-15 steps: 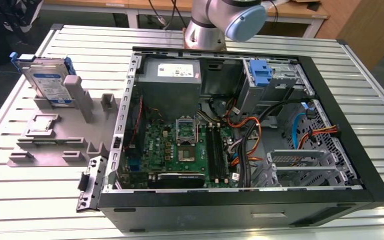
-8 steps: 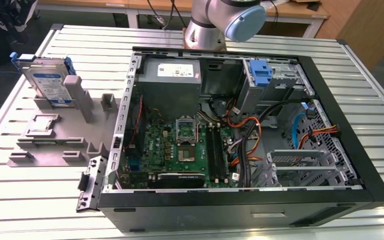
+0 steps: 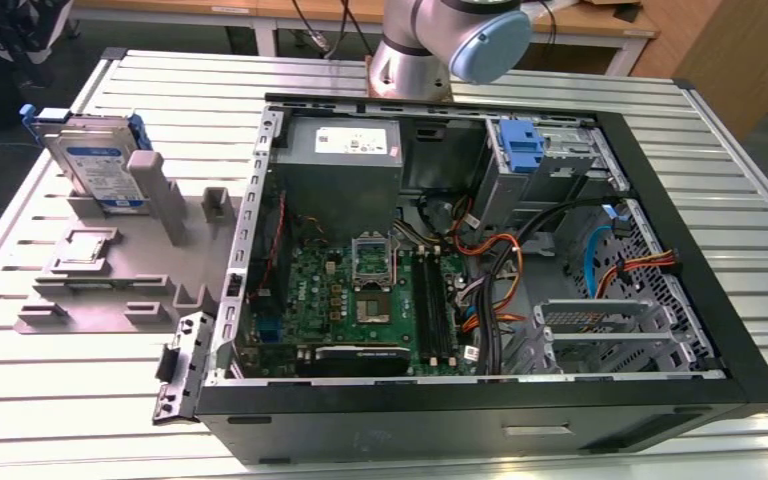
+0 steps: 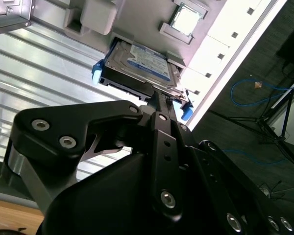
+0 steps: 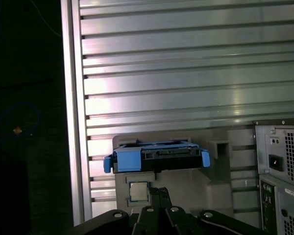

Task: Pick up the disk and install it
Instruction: 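Reach for the disk, then pick up the disk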

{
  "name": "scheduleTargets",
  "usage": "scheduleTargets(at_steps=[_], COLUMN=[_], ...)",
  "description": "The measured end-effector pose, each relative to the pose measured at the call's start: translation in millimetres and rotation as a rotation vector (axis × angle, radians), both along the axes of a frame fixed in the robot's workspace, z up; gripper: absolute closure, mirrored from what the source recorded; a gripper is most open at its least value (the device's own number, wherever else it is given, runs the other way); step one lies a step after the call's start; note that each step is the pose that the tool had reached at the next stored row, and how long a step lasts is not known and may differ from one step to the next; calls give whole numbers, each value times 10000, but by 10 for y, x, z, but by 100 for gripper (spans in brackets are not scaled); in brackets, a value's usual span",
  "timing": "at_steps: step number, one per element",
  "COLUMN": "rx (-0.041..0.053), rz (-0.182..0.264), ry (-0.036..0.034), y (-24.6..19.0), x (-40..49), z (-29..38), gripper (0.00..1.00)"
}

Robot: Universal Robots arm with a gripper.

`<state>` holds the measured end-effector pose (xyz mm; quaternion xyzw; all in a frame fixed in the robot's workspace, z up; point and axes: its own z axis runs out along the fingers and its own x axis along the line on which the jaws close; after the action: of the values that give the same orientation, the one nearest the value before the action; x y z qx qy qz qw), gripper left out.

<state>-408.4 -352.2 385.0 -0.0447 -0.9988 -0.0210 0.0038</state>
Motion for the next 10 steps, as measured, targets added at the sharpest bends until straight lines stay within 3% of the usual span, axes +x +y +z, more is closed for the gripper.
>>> scheduleTargets(at_steps=[10], rx=[0], rz=[1], ry=[-1], y=[4], x=[-70], z=[-1], gripper=[90])
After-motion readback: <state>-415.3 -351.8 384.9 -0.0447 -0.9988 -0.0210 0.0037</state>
